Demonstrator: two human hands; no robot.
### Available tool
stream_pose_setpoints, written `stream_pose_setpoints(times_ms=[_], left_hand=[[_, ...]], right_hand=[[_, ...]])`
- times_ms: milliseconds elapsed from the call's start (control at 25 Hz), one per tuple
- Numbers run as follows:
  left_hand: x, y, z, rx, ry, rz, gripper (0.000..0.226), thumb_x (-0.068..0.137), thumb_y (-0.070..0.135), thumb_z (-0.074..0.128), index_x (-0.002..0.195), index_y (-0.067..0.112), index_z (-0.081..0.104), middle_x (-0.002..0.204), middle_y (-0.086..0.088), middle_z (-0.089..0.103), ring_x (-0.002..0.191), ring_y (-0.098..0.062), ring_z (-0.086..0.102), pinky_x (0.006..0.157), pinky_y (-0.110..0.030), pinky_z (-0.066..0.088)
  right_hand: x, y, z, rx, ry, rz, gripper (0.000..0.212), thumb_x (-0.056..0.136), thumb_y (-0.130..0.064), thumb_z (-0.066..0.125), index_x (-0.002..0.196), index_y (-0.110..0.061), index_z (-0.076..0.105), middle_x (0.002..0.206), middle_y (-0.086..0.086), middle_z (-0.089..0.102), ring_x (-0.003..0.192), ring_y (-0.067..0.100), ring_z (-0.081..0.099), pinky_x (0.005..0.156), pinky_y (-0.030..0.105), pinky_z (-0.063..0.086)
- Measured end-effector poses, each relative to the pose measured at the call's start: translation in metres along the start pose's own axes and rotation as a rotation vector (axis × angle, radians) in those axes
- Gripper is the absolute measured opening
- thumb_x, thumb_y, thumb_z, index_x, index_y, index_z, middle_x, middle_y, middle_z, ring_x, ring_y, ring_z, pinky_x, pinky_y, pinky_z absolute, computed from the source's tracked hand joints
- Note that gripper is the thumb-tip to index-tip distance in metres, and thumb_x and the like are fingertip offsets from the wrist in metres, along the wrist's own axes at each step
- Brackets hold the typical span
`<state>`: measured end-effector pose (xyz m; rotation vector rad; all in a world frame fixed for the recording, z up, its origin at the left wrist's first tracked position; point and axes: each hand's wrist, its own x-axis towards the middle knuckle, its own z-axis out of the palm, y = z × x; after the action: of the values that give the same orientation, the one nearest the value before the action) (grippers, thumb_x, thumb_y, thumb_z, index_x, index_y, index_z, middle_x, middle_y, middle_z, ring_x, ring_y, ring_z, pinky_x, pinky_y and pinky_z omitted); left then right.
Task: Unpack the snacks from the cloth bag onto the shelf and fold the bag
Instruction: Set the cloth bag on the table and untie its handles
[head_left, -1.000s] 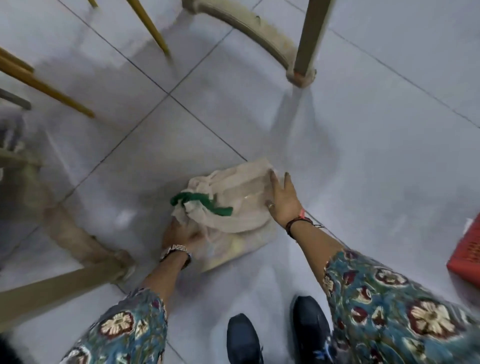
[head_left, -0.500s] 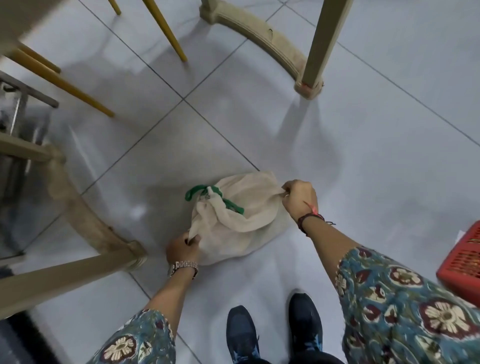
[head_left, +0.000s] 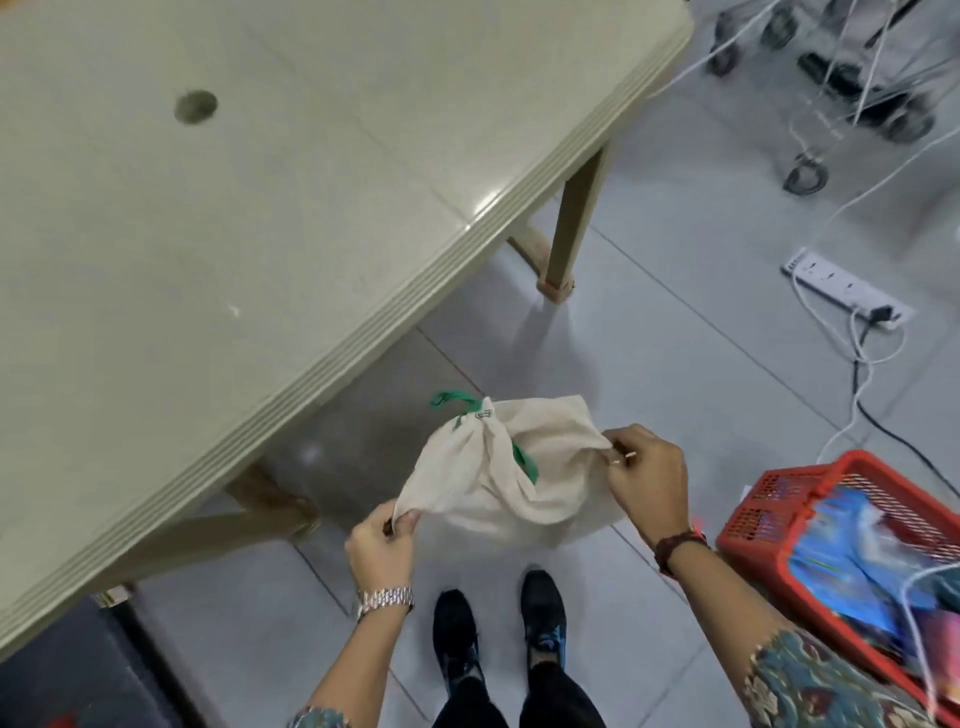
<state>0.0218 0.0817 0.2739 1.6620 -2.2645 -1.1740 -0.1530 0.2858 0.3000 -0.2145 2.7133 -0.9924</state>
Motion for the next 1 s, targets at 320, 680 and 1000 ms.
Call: stream_pose_setpoints(times_ms=[320,680,1000], left_hand=[[-0.078,0.144,-0.175,-0.325,0.222,0.239,0.02,0.072,0.014,0.066,0.057,0.024,0.058,0.043,0.015,0.051,0.045,0.002,0.042,0.049,-0.019,0.035],[-0.027,0.229,-0.331,-0.452,0.649,0.407,0.016,0.073,0.006,0.065,0.06,-0.002,0.059,0.05,-0.016,0.054,0.044,0.012,0.036,0.047,-0.013,0.027],[0.083,0.196,-0.402,-0.431,0.703,0.271,0.004,0.073,-0.007,0.064,0.07,-0.005,0.066,0.059,-0.017,0.063,0.048,0.011,0.045,0.047,-0.006,0.031]], right_hand=[[-0.034,-0.157,-0.18,0.228,0.268,-0.333,0.022,0.07,0.01,0.064,0.076,-0.01,0.071,0.071,-0.007,0.062,0.068,0.012,0.057,0.06,0.017,0.044],[0.002,-0.336,-0.194,0.585,0.308,-0.568,0.015,0.077,0.003,0.062,0.083,-0.007,0.072,0.072,-0.018,0.062,0.066,0.0,0.057,0.063,0.01,0.044],[0.052,-0.448,-0.086,0.606,0.139,-0.493,0.011,0.08,-0.006,0.068,0.075,-0.016,0.068,0.067,-0.018,0.063,0.056,0.005,0.046,0.054,0.011,0.035]])
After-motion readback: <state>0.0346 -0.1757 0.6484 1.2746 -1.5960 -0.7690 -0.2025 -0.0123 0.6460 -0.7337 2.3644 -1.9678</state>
